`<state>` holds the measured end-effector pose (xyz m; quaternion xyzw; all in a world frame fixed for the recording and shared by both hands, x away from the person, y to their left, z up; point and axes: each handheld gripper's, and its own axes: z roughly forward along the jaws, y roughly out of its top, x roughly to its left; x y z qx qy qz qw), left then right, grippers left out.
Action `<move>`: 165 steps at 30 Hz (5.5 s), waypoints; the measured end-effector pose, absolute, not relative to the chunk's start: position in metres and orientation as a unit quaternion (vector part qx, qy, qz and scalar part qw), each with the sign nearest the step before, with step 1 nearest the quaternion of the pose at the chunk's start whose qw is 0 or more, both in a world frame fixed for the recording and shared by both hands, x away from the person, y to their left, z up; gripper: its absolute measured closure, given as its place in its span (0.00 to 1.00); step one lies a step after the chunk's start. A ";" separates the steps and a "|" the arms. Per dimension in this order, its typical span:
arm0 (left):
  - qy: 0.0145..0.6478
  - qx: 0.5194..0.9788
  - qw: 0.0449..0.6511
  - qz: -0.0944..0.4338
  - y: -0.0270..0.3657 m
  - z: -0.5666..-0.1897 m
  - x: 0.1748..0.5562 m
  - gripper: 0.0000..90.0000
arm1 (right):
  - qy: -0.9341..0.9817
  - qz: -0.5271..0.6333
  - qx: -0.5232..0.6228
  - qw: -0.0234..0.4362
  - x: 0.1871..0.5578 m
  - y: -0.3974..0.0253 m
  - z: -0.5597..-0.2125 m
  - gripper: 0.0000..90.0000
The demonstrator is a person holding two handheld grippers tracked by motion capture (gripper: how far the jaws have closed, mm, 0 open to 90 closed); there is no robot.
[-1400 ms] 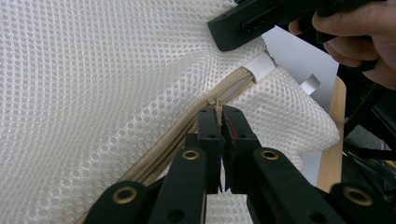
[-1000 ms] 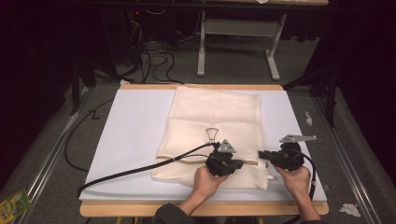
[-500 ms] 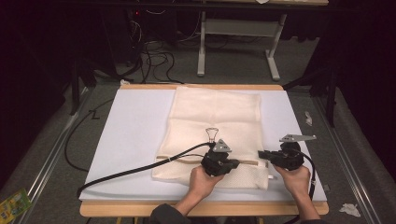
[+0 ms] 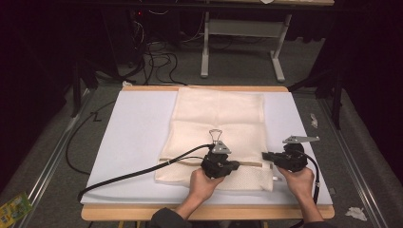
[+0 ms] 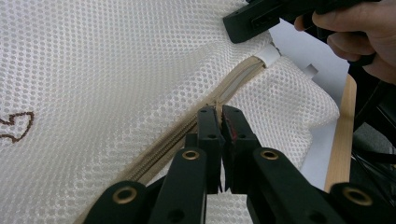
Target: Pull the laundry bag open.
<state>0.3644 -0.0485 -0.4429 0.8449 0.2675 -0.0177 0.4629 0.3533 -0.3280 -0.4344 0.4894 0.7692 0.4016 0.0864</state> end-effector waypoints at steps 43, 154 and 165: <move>0.289 0.831 0.476 -0.015 -0.028 -0.444 0.373 0.97 | 0.774 0.391 0.488 0.095 0.366 -0.323 -0.431 0.98; 0.318 0.816 0.482 -0.010 0.026 -0.441 0.376 0.97 | 0.773 0.394 0.486 0.106 0.365 -0.322 -0.429 0.98; 0.328 0.811 0.485 -0.010 0.037 -0.441 0.376 0.97 | 0.772 0.395 0.487 0.106 0.365 -0.323 -0.429 0.98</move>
